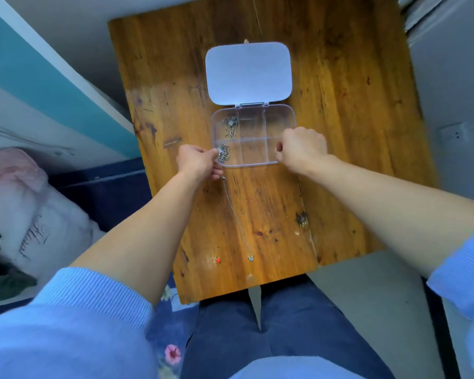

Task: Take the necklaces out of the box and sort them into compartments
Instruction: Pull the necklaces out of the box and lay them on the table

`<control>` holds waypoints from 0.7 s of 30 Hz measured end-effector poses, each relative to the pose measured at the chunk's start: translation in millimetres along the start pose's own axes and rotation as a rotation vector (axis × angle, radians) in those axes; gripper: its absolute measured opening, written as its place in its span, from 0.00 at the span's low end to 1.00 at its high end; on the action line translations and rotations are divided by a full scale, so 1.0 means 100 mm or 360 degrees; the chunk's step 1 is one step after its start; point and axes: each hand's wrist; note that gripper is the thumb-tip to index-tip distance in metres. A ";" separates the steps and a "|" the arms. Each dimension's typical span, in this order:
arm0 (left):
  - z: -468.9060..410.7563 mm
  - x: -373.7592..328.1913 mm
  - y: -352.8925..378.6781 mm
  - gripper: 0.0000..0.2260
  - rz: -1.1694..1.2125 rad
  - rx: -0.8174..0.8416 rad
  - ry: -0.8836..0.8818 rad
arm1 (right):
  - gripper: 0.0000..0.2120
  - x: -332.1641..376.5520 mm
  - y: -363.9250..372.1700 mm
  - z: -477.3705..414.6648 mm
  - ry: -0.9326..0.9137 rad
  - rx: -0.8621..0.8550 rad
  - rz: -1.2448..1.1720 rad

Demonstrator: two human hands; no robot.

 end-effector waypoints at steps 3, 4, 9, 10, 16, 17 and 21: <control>0.04 0.00 0.03 0.08 0.0094 0.0012 -0.0072 | 0.13 0.03 -0.05 -0.17 -0.0098 0.0136 0.0271; 0.04 0.01 0.05 0.09 0.0132 -0.0003 -0.0093 | 0.14 0.05 -0.07 -0.20 -0.0115 0.0155 0.0330; 0.07 0.04 0.14 0.10 0.0254 -0.0081 -0.0174 | 0.15 0.12 -0.10 -0.29 -0.0223 0.0269 0.0498; 0.07 0.04 0.15 0.09 0.0267 -0.0083 -0.0183 | 0.14 0.12 -0.10 -0.30 -0.0233 0.0269 0.0503; 0.10 0.03 0.14 0.08 0.0305 -0.0106 -0.0219 | 0.13 0.06 -0.11 -0.30 -0.0287 0.0226 0.0399; 0.11 0.04 0.14 0.08 0.0285 -0.0109 -0.0216 | 0.12 0.03 -0.11 -0.28 -0.0281 0.0196 0.0341; 0.13 0.09 0.14 0.06 0.0094 -0.0285 -0.0110 | 0.02 -0.20 -0.11 -0.17 -0.0041 0.0043 -0.0242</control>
Point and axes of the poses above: each hand's wrist, its own z-axis away from the middle knuckle, its own y-axis out of the palm, x = y × z, and after that the axes turned 11 degrees about -y, right-handed
